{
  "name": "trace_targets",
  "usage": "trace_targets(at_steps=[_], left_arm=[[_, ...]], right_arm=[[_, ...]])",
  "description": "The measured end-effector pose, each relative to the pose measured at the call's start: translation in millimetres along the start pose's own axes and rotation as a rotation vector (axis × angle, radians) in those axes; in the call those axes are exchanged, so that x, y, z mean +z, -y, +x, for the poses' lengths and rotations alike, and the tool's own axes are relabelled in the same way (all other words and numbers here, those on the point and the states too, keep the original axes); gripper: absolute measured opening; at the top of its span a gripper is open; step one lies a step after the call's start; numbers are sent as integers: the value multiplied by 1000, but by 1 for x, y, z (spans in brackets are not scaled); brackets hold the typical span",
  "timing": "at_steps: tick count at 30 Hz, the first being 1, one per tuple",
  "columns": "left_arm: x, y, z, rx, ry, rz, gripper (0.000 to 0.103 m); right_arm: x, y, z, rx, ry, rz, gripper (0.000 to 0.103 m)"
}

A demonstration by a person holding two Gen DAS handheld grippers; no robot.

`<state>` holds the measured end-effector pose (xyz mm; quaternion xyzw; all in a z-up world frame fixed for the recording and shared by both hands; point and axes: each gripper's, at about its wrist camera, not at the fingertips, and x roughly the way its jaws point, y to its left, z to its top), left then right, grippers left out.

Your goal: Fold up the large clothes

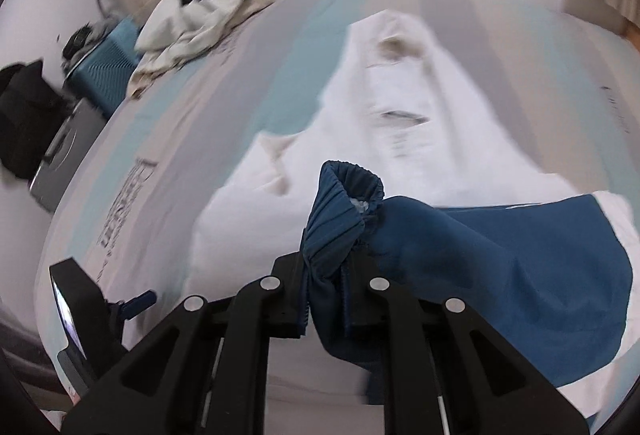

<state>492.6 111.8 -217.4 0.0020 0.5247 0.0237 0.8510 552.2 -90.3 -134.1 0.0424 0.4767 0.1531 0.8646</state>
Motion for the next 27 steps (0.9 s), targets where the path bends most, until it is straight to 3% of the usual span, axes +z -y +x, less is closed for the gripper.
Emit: trace_targets(at_steps=[12, 19, 21, 22, 23, 25, 27], left_arm=[[4, -50, -12, 4, 37, -62, 95], [-1, -71, -13, 7, 41, -91, 95], [-1, -74, -11, 9, 40, -93, 95], [0, -74, -10, 11, 38, -93, 95], [0, -75, -10, 11, 37, -96, 95], [2, -76, -10, 14, 38, -104, 95], [5, -78, -11, 16, 41, -109, 95]], right_arm=[[-10, -103, 47, 68, -72, -72, 11], [-15, -119, 84, 72, -119, -87, 11], [-20, -116, 95, 89, -157, -89, 16], [-22, -114, 101, 101, -181, -86, 25], [-24, -112, 103, 133, -194, -77, 53], [-24, -107, 98, 241, -194, -38, 77], [-24, -106, 85, 270, -158, -38, 79]])
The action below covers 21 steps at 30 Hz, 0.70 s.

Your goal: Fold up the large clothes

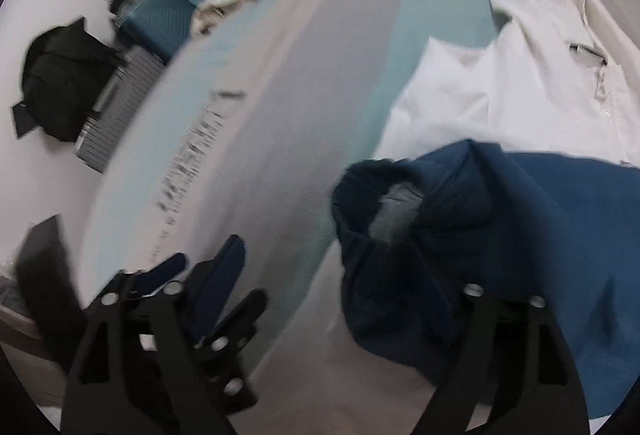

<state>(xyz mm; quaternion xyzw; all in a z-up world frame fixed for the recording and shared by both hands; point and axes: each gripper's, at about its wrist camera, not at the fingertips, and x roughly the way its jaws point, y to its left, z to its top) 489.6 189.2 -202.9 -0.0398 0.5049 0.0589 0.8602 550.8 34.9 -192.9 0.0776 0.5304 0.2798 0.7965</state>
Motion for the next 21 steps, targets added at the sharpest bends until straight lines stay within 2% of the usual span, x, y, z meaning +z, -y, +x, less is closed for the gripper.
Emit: trace_targets(at_steps=[2, 7, 11, 15, 17, 19, 21], left_arm=[[4, -1, -4, 2, 7, -5, 95], [20, 4, -21, -6, 38, -10, 95], [37, 29, -41, -41, 89, 14, 95], [58, 72, -53, -129, 128, 52, 95], [64, 98, -48, -161, 128, 93, 96], [67, 123, -38, -186, 124, 140, 96], [65, 149, -18, -188, 89, 189, 95]], right_arm=[[-1, 1, -14, 12, 13, -2, 79], [-4, 35, -68, 37, 81, 91, 80], [-5, 74, -110, -67, 127, 101, 80], [-8, 128, -144, -258, 142, 99, 80], [-11, 154, -156, -316, 149, 106, 80], [-17, 175, -166, -411, 158, 99, 80], [-22, 195, -170, -477, 152, 86, 80]])
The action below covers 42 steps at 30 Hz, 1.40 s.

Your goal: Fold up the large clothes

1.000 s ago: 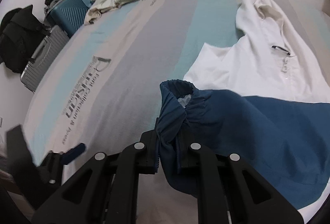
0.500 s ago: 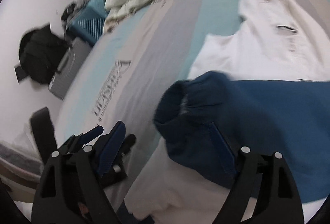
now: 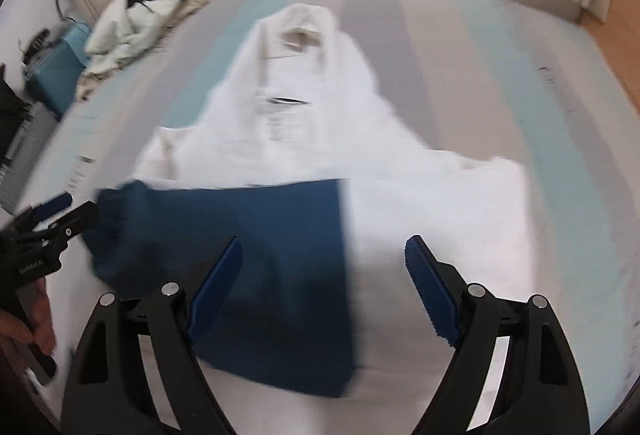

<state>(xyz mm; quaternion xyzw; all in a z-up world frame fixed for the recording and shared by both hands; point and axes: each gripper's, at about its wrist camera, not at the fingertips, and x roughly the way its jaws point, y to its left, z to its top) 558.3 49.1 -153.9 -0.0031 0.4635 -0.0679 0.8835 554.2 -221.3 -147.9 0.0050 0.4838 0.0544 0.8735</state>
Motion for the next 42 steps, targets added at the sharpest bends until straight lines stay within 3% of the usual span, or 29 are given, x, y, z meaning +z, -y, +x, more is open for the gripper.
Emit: trace_targets(at_steps=[3, 8, 12, 20, 26, 34, 42], left_arm=[[-1, 12, 25, -12, -49, 4, 95], [-11, 4, 52, 61, -116, -8, 94], [-24, -3, 70, 97, -171, 21, 91], [-28, -2, 86, 132, -200, 14, 93], [-19, 3, 71, 129, -187, 33, 91], [31, 3, 41, 37, -140, 29, 92], [136, 6, 80, 33, -102, 89, 92]], right_arm=[[-7, 23, 15, -37, -25, 20, 80], [-23, 47, 38, -63, -71, 26, 70], [-30, 47, 54, -61, -109, 13, 70], [-35, 45, 81, -53, -167, 30, 71], [-26, 39, 67, -61, -150, 25, 71], [33, 20, 28, -6, -29, -59, 72], [131, -1, 77, 3, 27, -230, 72]])
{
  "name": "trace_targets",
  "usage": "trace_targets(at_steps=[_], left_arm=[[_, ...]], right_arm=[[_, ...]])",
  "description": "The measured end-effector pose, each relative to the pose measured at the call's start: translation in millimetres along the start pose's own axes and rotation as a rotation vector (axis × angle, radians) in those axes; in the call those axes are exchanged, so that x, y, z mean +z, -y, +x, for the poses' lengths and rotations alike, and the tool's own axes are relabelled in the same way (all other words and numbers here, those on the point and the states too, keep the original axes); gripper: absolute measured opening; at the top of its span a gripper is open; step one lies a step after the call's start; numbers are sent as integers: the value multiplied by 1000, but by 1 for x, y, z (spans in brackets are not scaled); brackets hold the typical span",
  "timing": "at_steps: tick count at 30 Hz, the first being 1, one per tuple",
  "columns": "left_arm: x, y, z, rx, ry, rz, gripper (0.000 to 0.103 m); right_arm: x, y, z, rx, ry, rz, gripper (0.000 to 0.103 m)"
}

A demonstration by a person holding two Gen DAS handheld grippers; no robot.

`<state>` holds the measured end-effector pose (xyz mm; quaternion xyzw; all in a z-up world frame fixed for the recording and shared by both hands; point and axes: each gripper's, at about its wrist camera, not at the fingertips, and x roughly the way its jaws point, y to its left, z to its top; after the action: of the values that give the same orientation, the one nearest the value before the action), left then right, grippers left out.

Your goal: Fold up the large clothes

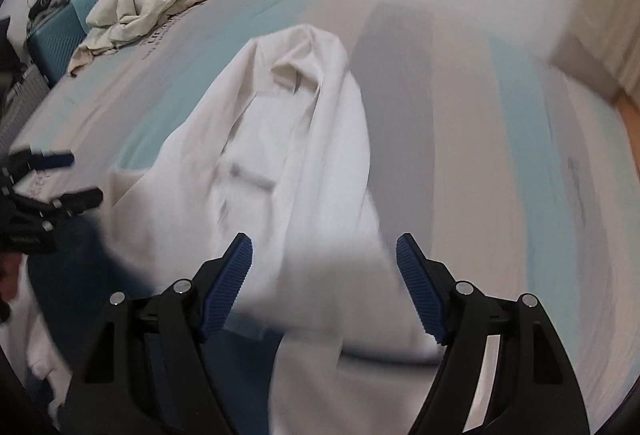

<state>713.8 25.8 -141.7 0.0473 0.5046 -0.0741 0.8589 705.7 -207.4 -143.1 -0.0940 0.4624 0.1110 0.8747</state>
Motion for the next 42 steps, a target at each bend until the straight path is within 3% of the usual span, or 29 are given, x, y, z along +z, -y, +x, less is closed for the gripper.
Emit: trace_targets(at_steps=[7, 16, 29, 32, 36, 39, 42], left_arm=[[63, -2, 31, 11, 29, 68, 93], [119, 1, 102, -93, -24, 48, 92], [148, -8, 159, -115, -75, 10, 91], [151, -10, 168, -126, -96, 2, 81], [151, -9, 175, -110, -88, 6, 81], [154, -11, 184, -117, -101, -17, 74], [154, -11, 189, -59, -99, -20, 73]], right_arm=[[55, 8, 46, 15, -12, -18, 72], [89, 29, 109, 3, -72, 6, 72], [108, 40, 165, 72, -112, 22, 71], [110, 39, 172, 75, -117, 22, 68], [115, 39, 183, 68, -116, 12, 63], [116, 44, 189, 61, -118, 29, 63], [113, 50, 196, 45, -129, 42, 64]])
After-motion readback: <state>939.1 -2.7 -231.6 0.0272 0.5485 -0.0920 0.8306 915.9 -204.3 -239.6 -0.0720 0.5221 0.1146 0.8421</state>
